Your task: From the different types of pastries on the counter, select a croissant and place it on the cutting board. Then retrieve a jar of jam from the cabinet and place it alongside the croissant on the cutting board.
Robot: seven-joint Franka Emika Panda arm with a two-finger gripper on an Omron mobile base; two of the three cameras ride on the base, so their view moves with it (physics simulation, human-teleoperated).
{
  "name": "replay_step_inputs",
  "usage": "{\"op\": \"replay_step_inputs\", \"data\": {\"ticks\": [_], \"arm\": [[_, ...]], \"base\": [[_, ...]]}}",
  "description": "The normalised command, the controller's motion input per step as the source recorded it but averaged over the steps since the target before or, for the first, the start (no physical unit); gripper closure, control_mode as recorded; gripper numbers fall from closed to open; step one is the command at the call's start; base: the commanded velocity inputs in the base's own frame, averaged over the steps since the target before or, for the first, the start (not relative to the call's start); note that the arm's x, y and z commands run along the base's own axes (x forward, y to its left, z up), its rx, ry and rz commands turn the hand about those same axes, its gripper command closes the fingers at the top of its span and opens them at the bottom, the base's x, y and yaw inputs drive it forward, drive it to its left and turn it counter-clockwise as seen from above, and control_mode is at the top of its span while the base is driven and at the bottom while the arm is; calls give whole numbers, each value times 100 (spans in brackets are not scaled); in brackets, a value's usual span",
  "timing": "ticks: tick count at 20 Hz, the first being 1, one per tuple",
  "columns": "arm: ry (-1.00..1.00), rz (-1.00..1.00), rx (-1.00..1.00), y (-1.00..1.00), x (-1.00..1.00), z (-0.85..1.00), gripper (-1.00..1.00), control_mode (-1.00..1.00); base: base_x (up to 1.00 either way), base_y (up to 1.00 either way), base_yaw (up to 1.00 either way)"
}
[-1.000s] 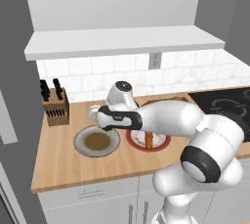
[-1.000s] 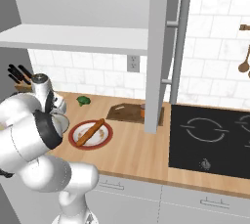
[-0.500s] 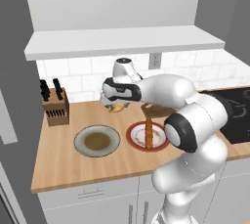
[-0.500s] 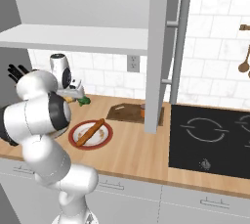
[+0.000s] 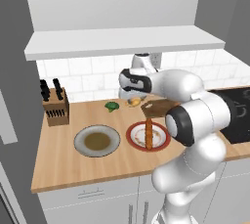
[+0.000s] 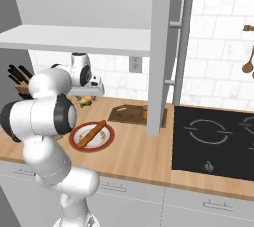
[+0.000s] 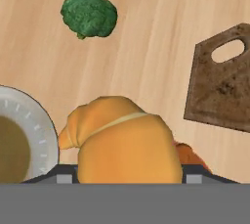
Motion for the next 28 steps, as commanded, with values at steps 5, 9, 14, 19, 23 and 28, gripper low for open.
{"op": "replay_step_inputs", "data": {"ticks": [5,9,14,19,23,28], "arm": [[-5,16,8,-82,0,0,100,-100],[0,1,0,-23,6,0,100,-100],[0,7,4,-97,58,1,100,-100],[0,2,1,-33,22,-1,100,-100],[0,0,0,3,3,-34,100,-100],[5,2,-1,-21,46,-58,100,-100]], "base": [[0,0,0],[0,0,0],[0,0,0],[0,0,0],[0,0,0],[0,0,0]]}}
